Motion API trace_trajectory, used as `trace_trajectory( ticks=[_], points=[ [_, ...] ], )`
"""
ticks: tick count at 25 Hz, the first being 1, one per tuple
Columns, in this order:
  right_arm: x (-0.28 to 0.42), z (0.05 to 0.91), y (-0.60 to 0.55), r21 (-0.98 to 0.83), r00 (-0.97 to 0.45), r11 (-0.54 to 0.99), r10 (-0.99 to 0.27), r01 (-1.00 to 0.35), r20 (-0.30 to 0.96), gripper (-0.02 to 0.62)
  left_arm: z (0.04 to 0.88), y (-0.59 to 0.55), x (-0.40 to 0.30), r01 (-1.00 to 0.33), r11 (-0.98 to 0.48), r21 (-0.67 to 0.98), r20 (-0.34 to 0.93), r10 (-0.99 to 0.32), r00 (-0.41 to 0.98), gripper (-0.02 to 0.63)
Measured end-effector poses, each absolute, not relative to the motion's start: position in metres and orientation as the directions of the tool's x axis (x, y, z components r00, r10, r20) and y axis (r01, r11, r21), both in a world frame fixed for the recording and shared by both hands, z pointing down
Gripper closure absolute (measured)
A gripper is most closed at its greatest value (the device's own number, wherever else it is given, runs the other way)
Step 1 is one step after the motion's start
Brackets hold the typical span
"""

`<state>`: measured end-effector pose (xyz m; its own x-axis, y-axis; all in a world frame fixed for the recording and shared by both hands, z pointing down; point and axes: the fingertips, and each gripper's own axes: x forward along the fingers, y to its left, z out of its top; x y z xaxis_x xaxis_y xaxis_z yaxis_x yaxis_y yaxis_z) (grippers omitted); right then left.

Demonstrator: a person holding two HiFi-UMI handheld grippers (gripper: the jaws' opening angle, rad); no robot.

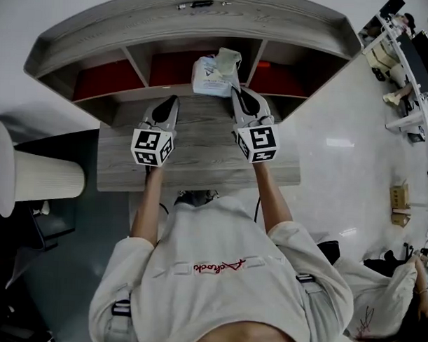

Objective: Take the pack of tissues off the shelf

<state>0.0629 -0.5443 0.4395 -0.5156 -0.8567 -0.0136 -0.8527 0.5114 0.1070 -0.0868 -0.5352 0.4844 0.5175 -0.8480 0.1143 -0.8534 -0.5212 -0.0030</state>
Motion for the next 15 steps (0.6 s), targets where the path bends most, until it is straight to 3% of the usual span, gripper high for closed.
trace_trajectory(
  ticks=[15],
  points=[
    [0.082,0.446,-0.507,0.099,-0.503,0.498,-0.864,-0.861,-0.027,0.583,0.473,-0.524,-0.057,-0.825,-0.564,-0.024,0.102,-0.822,0.560,0.607]
  ],
)
